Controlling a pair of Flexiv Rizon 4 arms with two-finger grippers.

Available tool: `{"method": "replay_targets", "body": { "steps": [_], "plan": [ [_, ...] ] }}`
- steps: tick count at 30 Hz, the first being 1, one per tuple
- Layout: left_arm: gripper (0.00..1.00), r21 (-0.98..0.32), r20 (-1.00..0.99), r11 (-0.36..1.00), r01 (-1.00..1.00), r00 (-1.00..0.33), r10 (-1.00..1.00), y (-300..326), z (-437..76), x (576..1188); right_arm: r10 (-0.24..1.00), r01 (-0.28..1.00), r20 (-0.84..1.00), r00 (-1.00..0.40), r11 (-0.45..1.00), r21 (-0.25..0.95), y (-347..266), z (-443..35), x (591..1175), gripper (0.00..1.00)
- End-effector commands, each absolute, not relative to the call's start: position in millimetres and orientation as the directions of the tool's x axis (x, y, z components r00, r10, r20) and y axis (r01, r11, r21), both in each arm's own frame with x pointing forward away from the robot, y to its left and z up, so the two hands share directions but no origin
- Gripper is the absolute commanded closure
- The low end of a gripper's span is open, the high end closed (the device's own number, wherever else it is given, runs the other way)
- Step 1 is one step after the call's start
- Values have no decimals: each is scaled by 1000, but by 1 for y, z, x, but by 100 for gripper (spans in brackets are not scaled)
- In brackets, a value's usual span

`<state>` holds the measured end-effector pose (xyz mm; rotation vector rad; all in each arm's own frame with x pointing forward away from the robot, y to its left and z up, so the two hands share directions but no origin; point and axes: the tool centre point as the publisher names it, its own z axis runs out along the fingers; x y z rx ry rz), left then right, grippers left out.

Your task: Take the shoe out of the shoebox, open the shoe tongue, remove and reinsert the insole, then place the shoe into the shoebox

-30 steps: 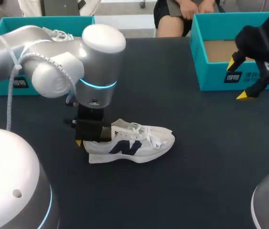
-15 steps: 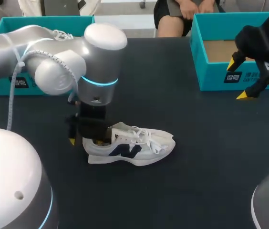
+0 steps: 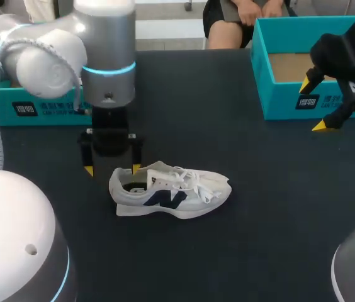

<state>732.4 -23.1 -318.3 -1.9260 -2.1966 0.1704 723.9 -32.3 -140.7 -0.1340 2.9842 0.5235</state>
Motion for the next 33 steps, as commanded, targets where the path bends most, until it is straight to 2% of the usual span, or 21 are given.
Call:
{"method": "replay_targets", "body": {
  "steps": [1,17,19,23,25,27,31,33],
  "plan": [
    [0,-294,-87,136,946,-168,982,2,-281,734,-69,-104,-118,-991,938,331,-31,-141,726,0],
    [0,-306,-113,116,945,-157,981,4,-275,733,-69,-104,-118,-991,938,331,-31,-141,726,0],
    [0,-363,-79,277,890,-326,942,6,-267,742,-69,-104,-118,-991,938,331,-31,-141,726,0],
    [0,-471,-109,457,755,-564,819,17,-244,752,-69,-104,-118,-991,938,331,-31,-141,726,0],
    [0,-568,-84,525,634,-679,730,25,-234,756,-69,-104,-118,-991,938,331,-31,-141,726,0],
    [0,-597,-74,610,521,-793,605,35,-228,763,-69,-104,-118,-991,938,331,-31,-141,726,0],
    [0,-720,29,633,284,-899,437,50,-223,773,-69,-104,-118,-991,938,331,-31,-141,726,0],
    [0,-808,129,582,90,-937,323,60,-224,778,-69,-104,-118,-991,938,331,-31,-141,726,0]
  ]
}}
